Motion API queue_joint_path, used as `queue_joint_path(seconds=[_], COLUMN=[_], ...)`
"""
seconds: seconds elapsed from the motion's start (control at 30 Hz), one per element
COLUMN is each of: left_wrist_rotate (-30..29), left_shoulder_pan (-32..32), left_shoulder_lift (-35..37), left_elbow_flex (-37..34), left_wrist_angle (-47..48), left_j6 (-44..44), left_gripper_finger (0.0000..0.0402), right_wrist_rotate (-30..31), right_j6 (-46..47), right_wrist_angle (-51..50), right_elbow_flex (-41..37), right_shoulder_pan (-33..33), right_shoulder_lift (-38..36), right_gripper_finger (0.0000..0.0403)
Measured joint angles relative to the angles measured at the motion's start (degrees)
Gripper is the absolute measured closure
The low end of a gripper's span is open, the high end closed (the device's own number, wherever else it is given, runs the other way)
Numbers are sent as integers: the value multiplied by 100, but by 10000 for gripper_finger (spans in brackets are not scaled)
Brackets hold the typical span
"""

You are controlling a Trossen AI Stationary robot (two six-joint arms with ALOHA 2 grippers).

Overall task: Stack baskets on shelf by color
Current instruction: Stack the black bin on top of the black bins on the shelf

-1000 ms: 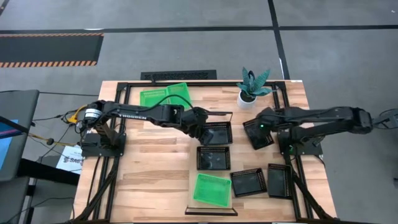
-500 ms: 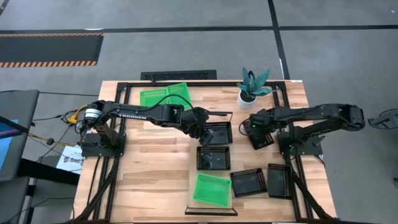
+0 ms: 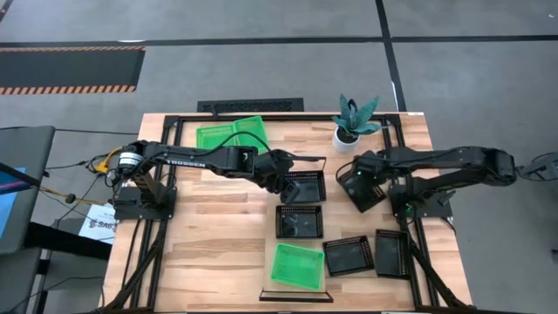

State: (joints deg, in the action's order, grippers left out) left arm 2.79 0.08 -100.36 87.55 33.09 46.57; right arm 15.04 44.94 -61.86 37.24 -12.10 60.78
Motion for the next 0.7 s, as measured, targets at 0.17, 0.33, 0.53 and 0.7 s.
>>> queue_joint_path(seconds=[0.17, 0.33, 0.53, 0.7], left_wrist_rotate=[110, 133, 88, -55], left_shoulder_pan=[2, 10, 147, 316], left_shoulder_lift=[0, 0, 0, 0], left_elbow_flex=[-1, -2, -2, -2], left_wrist_angle=[-333, -937, -1537, -1790], left_j6=[156, 331, 355, 254], left_gripper_finger=[194, 194, 194, 194], right_wrist_rotate=[119, 123, 84, -188], right_j6=[2, -27, -63, -180], right_wrist_angle=[-465, -867, -1023, -1024], right_elbow_flex=[503, 933, 1252, 1423], right_shoulder_pan=[9, 11, 46, 126], right_shoulder_lift=[-382, -640, -980, -1212], right_gripper_finger=[400, 402, 402, 402])
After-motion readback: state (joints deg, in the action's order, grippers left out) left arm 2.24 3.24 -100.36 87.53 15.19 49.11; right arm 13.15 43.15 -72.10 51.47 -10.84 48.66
